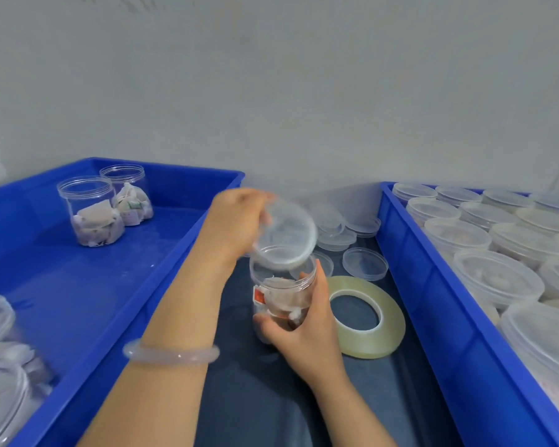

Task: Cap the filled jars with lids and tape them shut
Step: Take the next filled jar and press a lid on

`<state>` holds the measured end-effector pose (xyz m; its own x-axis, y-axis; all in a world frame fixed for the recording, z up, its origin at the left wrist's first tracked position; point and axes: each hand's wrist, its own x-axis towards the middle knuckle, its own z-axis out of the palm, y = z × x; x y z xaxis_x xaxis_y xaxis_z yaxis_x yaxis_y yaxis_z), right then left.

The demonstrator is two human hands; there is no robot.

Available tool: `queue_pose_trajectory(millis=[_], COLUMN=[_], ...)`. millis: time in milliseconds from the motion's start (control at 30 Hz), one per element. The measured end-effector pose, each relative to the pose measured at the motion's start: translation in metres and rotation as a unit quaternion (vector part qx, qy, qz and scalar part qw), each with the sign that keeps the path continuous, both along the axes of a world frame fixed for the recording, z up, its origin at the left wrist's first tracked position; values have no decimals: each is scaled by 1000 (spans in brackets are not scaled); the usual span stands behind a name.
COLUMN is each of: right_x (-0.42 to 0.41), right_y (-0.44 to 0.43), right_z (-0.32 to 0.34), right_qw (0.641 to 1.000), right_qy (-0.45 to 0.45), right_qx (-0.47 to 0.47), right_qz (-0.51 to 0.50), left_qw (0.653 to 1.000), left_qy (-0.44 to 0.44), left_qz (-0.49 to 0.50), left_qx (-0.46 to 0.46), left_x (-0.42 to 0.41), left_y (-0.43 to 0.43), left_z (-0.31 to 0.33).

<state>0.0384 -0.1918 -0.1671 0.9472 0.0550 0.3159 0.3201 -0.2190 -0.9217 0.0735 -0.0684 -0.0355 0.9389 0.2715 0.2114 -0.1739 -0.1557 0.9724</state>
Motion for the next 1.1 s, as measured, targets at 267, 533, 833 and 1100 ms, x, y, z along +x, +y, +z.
queue_pose_trajectory(millis=[267, 533, 833, 1100], right_x=[-2, 2, 1, -2], right_y=[1, 4, 4, 5], right_z=[0, 2, -2, 1], right_qw=[1000, 997, 999, 999], right_qy=[1, -66, -22, 9], right_qx=[6, 6, 13, -31], right_qz=[3, -29, -19, -39], left_qw=[915, 792, 755, 826], left_qy=[20, 64, 204, -29], left_qz=[26, -96, -154, -195], left_qx=[403, 600, 604, 528], left_x=[1, -2, 12, -3], left_y=[-1, -46, -50, -29], left_z=[-15, -29, -16, -31])
